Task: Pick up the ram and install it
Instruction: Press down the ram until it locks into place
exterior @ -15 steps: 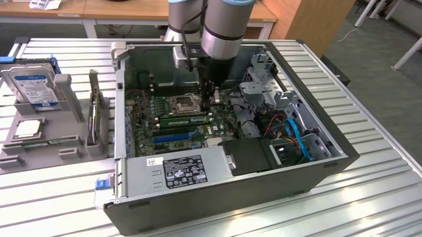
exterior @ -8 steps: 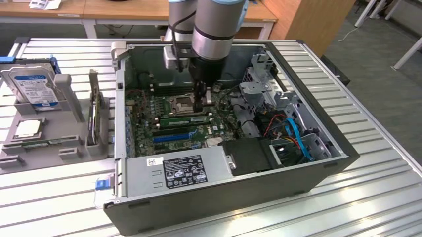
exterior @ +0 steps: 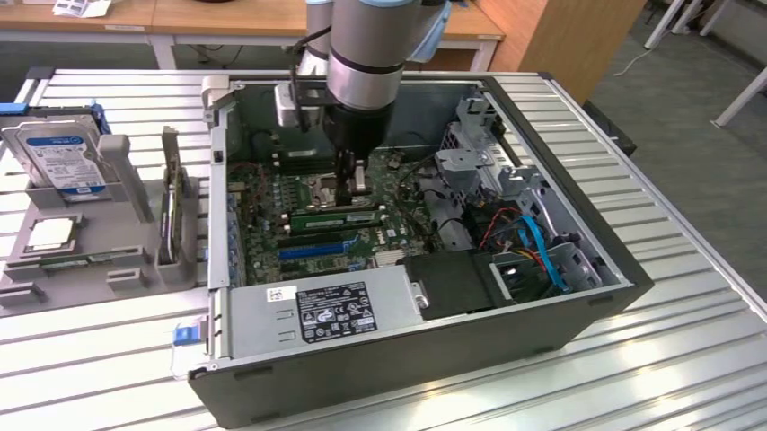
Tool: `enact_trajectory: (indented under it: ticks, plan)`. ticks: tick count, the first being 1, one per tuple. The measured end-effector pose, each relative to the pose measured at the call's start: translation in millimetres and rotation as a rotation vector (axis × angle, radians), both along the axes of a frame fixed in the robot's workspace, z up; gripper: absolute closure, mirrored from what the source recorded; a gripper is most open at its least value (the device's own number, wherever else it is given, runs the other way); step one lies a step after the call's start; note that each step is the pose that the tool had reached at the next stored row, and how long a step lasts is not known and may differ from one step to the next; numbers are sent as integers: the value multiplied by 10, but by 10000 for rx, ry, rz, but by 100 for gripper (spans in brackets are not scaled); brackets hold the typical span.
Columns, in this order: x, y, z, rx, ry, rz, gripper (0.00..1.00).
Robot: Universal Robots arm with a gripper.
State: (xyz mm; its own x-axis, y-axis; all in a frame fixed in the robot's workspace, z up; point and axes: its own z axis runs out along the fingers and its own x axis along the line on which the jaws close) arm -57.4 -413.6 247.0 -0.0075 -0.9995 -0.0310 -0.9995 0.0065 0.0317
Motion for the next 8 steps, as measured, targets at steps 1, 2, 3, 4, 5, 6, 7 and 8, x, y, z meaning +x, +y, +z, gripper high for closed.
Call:
enact_trajectory:
  ticks: [1, 2, 3, 4, 5, 6, 7, 8]
  plan:
    - [-24, 0, -1, 0, 0, 0, 90]
    - [-47, 0, -1, 0, 0, 1, 90]
    - [-71, 0, -2, 0, -1, 1, 90]
    - [-95, 0, -2, 0, 0, 1, 90]
    - [-117, 0, -3, 0, 0, 1, 90]
    - [-139, 0, -3, 0, 0, 0, 90]
    - [-160, 0, -4, 0, 0, 0, 90]
    - [-180, 0, -4, 1, 0, 1, 90]
